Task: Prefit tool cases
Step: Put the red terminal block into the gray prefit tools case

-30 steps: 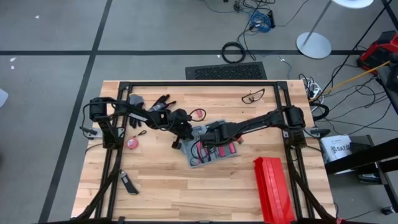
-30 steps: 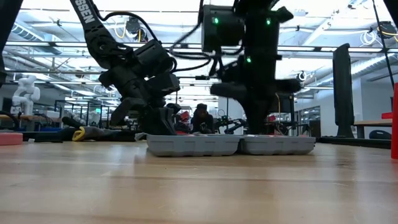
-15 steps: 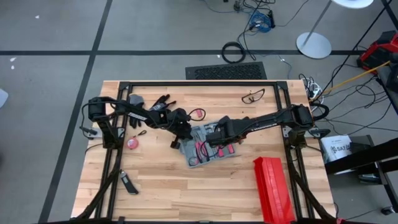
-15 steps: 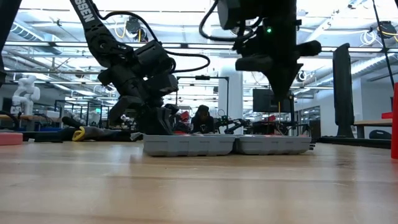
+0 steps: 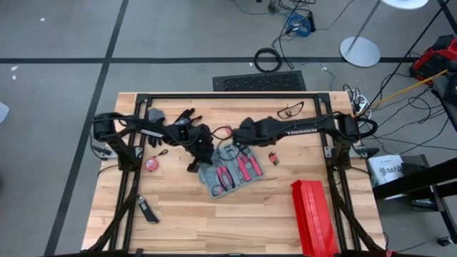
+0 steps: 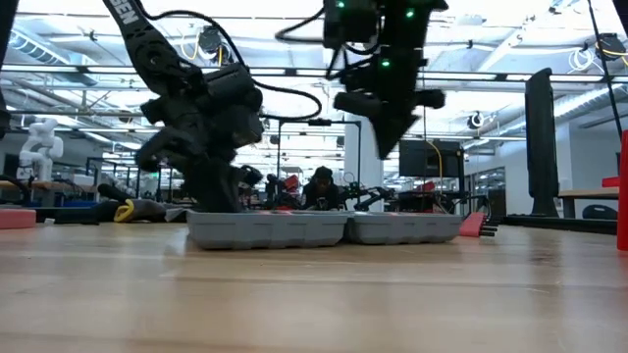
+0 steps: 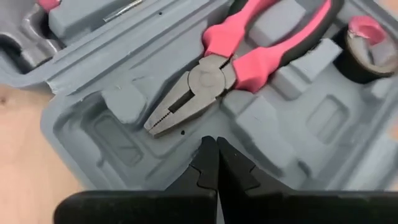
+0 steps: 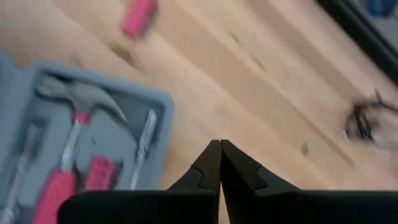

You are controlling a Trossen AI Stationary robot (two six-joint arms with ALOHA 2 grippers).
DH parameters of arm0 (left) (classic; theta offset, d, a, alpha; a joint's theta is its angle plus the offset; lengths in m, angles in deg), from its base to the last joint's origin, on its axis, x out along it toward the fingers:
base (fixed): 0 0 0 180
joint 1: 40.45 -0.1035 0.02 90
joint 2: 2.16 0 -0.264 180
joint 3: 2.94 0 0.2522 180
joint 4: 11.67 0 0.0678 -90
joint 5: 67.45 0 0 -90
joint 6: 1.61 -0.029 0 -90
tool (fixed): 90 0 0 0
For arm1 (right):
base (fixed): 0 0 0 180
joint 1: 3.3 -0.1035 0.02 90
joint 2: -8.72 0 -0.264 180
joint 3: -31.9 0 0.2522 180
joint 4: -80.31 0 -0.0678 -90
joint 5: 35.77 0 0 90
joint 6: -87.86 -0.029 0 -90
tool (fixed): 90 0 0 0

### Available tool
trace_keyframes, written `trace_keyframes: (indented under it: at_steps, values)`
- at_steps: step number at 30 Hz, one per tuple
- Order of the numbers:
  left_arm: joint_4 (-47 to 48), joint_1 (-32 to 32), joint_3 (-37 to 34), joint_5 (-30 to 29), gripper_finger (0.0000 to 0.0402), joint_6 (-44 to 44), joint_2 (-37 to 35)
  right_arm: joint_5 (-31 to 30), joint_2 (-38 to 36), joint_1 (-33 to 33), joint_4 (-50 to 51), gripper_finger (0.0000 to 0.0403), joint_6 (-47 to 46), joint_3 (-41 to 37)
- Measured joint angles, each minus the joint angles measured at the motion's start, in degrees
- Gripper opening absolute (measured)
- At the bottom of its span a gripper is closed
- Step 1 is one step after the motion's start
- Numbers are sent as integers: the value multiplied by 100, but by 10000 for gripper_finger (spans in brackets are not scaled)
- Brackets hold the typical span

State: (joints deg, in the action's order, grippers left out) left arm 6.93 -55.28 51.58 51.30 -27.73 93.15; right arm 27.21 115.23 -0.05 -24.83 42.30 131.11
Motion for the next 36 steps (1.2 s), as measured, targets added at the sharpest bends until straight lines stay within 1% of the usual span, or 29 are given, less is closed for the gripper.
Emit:
trace_keyframes:
  at_steps: [2,5,10,12,15,18,20,23,28,36]
  values:
    - [68,-4,-22,-6,0,93,-223,1,-1,110,-488,3,470,0]
    - [68,-36,-4,0,5,170,-692,47,-3,272,-1205,20,1190,0]
    - [226,-125,6,-31,49,281,-1661,420,51,622,-2054,65,1915,7]
    - [365,-178,6,-373,72,275,-2096,600,172,783,-2359,83,2049,9]
    - [633,-287,6,-1190,101,126,-2677,934,472,1049,-2902,108,2141,11]
    - [719,-407,13,-1895,116,-95,-3255,1384,851,1324,-3446,127,2199,11]
    - [686,-486,17,-2097,119,-159,-3568,1617,1085,1467,-3685,135,2245,11]
    - [639,-596,17,-2148,120,-186,-3956,1712,1366,1595,-3861,143,2244,11]
    - [616,-718,24,-2153,121,-160,-4217,2118,1667,1663,-4015,146,2227,11]
    - [629,-760,1,-2153,121,-118,-4118,2119,1721,1615,-3969,140,2223,22]
